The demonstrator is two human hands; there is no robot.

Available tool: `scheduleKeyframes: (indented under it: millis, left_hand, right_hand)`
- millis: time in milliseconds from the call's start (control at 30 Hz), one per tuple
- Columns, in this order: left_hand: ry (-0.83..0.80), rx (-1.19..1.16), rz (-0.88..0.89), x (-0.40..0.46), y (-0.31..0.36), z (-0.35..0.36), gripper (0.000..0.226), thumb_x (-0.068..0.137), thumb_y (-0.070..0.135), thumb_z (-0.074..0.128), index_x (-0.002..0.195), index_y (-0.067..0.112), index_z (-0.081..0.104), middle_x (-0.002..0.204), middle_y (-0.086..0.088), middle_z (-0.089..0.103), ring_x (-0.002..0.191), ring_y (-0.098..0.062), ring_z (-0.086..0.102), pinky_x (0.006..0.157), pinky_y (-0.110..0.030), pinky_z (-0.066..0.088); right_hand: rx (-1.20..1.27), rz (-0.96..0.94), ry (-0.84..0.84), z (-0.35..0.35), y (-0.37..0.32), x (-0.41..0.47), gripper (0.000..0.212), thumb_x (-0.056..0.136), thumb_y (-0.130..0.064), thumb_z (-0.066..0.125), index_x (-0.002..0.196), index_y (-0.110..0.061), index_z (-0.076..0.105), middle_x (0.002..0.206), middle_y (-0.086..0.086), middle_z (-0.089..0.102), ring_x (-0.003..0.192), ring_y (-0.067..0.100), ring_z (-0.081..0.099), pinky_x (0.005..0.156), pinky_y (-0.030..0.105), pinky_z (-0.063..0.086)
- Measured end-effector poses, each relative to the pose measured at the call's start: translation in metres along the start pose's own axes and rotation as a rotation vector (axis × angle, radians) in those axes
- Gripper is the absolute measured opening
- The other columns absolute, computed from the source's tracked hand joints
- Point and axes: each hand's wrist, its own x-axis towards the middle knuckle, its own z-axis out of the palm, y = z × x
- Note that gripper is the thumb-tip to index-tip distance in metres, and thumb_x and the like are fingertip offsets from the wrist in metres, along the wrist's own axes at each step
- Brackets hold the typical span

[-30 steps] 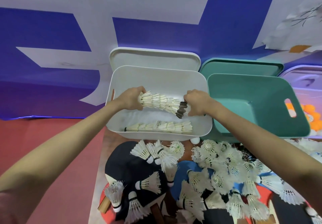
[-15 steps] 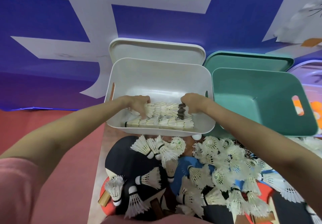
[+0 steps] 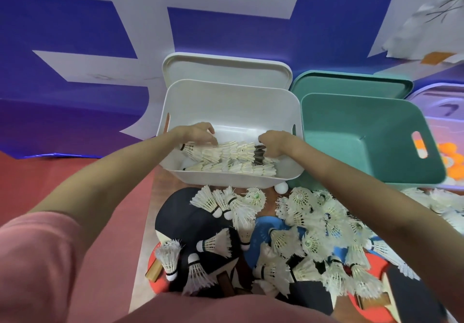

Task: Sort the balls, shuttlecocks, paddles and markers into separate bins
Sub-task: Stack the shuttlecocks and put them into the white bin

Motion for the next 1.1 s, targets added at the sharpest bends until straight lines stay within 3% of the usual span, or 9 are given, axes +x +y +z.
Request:
scheduleKeyframes:
  millis: [100, 200, 367, 500, 633, 733, 900, 1033, 1100]
  left_hand:
    - [0.221, 0.099, 0.090, -0.020, 0.002, -0.008, 0.039, 0.090, 0.019, 0.059, 0.126, 0.006, 0.051, 0.130, -0.012, 0.053, 0.117, -0.026, 0.051, 0.091, -0.027, 0.038]
    - [0.436, -0.096, 0.251, -0.055, 0.004, -0.009, 0.026, 0.088, 0.010, 0.060, 0.114, 0.008, 0.059, 0.114, -0.011, 0.062, 0.104, -0.025, 0.060, 0.089, -0.030, 0.046]
    - [0.774, -0.451, 0.498, -0.146, 0.005, 0.028, 0.024, 0.086, -0.002, 0.052, 0.106, 0.010, 0.060, 0.096, -0.006, 0.066, 0.083, -0.019, 0.065, 0.076, -0.024, 0.053]
    - [0.925, -0.546, 0.525, -0.193, -0.015, 0.082, 0.020, 0.086, -0.002, 0.055, 0.102, 0.008, 0.060, 0.084, -0.002, 0.067, 0.075, -0.012, 0.064, 0.071, -0.020, 0.050]
    - [0.853, -0.562, 0.366, -0.206, -0.044, 0.138, 0.023, 0.085, -0.007, 0.055, 0.098, 0.011, 0.061, 0.079, 0.005, 0.067, 0.068, -0.002, 0.058, 0.064, -0.013, 0.045]
    - [0.784, -0.550, 0.328, -0.215, -0.061, 0.166, 0.027, 0.084, -0.010, 0.054, 0.097, 0.013, 0.060, 0.081, -0.001, 0.068, 0.070, -0.008, 0.059, 0.064, -0.011, 0.044]
    - [0.749, -0.487, 0.256, -0.226, -0.079, 0.190, 0.029, 0.082, -0.008, 0.055, 0.091, 0.019, 0.062, 0.081, 0.001, 0.067, 0.072, -0.008, 0.059, 0.064, -0.012, 0.044]
    - [0.625, -0.286, 0.326, -0.235, -0.093, 0.207, 0.029, 0.080, -0.012, 0.055, 0.089, 0.015, 0.065, 0.087, 0.003, 0.066, 0.077, -0.008, 0.060, 0.067, -0.018, 0.049]
    - [0.509, -0.119, 0.428, -0.238, -0.103, 0.213, 0.041, 0.074, -0.016, 0.055, 0.099, 0.015, 0.067, 0.097, 0.002, 0.065, 0.084, -0.012, 0.060, 0.074, -0.025, 0.049]
  right_hand:
    - [0.096, 0.009, 0.057, -0.009, -0.006, -0.016, 0.036, 0.094, -0.022, 0.051, 0.126, -0.007, 0.049, 0.127, 0.013, 0.052, 0.115, 0.029, 0.050, 0.096, 0.039, 0.043]
    - [0.343, -0.036, 0.234, -0.016, -0.018, -0.051, 0.041, 0.094, -0.025, 0.053, 0.133, -0.011, 0.047, 0.133, 0.011, 0.047, 0.121, 0.026, 0.047, 0.100, 0.034, 0.037]
    - [0.696, -0.200, 0.836, 0.003, -0.055, -0.122, 0.031, 0.092, -0.008, 0.052, 0.123, -0.011, 0.054, 0.119, 0.004, 0.051, 0.102, 0.010, 0.052, 0.084, 0.010, 0.040]
    - [0.812, -0.166, 1.089, 0.042, -0.090, -0.161, 0.022, 0.090, -0.003, 0.052, 0.111, -0.007, 0.059, 0.102, 0.004, 0.057, 0.083, 0.009, 0.055, 0.074, 0.014, 0.045]
    - [0.891, -0.019, 0.829, 0.101, -0.125, -0.170, 0.022, 0.091, -0.022, 0.055, 0.112, -0.016, 0.051, 0.084, -0.004, 0.058, 0.072, 0.012, 0.057, 0.065, 0.038, 0.050]
    - [0.845, 0.071, 0.592, 0.127, -0.147, -0.166, 0.048, 0.089, -0.039, 0.058, 0.128, -0.020, 0.038, 0.089, -0.002, 0.059, 0.080, 0.018, 0.060, 0.065, 0.034, 0.047]
    - [0.839, 0.166, 0.565, 0.133, -0.169, -0.145, 0.062, 0.092, -0.036, 0.056, 0.146, -0.028, 0.026, 0.111, 0.012, 0.052, 0.098, 0.025, 0.055, 0.074, 0.034, 0.045]
    - [0.974, 0.223, 0.634, 0.128, -0.174, -0.132, 0.050, 0.093, -0.019, 0.055, 0.141, -0.012, 0.042, 0.102, 0.013, 0.066, 0.095, 0.023, 0.062, 0.086, 0.029, 0.046]
    - [1.032, 0.268, 0.675, 0.127, -0.173, -0.134, 0.045, 0.093, -0.014, 0.055, 0.136, -0.005, 0.048, 0.084, 0.012, 0.069, 0.080, 0.018, 0.063, 0.094, 0.033, 0.047]
